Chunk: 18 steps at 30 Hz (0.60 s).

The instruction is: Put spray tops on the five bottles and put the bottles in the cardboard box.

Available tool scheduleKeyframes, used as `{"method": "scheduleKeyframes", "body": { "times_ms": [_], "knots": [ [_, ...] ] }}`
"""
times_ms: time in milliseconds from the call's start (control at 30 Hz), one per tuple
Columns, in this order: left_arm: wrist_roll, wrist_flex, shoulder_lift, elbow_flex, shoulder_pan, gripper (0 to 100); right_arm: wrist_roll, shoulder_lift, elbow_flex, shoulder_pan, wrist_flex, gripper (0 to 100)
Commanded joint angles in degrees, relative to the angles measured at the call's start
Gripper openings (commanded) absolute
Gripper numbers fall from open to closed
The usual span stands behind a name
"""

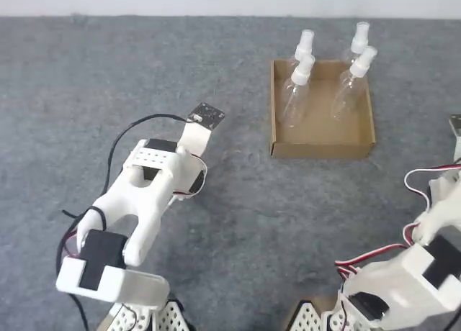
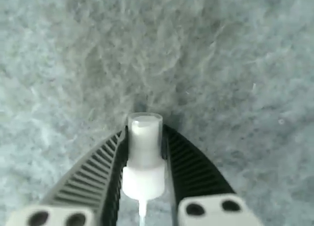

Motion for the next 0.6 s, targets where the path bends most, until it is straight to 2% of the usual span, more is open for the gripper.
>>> {"method": "scheduleKeyframes", "body": {
  "times_ms": [0, 200, 367, 567],
  "knots": [
    [0.5, 0.7, -1.5, -0.7, 1.1, 1, 0.9, -4.9, -0.8, 0.0, 2.8, 19.2],
    [4.4, 3.3, -11.3, -1.0, 2.0, 1, 0.6, -4.9, -4.7, -0.2, 8.7, 19.4],
    [8.6, 7.6, -21.6, -0.7, 6.4, 1, 0.5, -4.4, -10.1, -1.2, 15.2, 28.8],
    [10.5, 6.3, -25.8, 3.7, 9.7, 1, 0.6, -4.3, -10.7, -1.6, 15.2, 28.8]
  ]
}}
